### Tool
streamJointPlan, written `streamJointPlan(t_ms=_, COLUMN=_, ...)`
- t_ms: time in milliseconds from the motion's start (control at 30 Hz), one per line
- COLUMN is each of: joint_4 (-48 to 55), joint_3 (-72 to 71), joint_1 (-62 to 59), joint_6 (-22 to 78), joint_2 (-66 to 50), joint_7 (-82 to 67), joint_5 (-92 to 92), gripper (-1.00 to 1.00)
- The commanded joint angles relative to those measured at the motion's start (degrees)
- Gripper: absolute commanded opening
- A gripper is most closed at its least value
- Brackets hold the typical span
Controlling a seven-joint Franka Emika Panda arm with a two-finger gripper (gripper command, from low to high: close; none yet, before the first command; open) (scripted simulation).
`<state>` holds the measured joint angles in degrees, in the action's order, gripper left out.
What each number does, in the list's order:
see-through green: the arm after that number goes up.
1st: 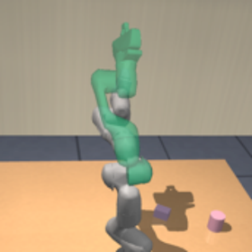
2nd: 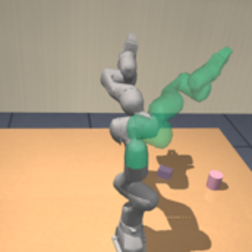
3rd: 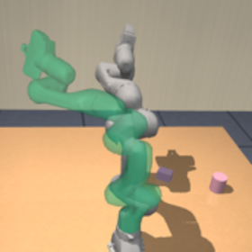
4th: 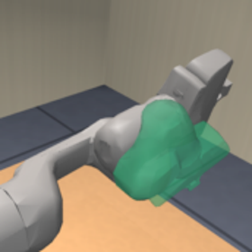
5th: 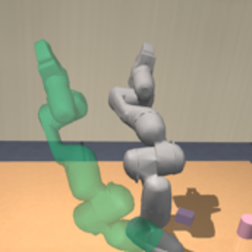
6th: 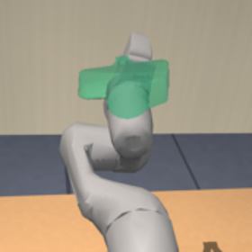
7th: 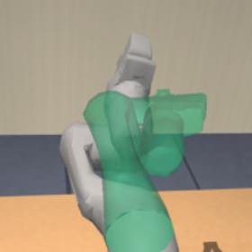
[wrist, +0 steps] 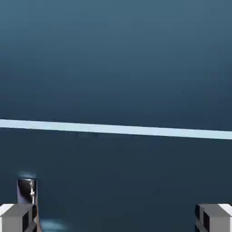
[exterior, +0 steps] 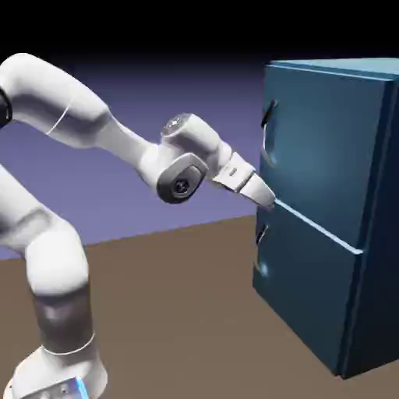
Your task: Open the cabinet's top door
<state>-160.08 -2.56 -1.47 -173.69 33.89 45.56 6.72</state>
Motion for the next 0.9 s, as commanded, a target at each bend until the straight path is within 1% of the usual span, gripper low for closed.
streamJointPlan(t_ms=0, joint_4=0.3, joint_3=-1.0, joint_1=-0.8, joint_6=0.1, joint_2=0.5, joint_7=1.2, joint_5=2.5, gripper=0.0)
streamJointPlan(t_ms=867, joint_4=9.2, joint_3=-25.6, joint_1=-21.6, joint_6=3.1, joint_2=12.3, joint_7=31.0, joint_5=67.3, gripper=0.0)
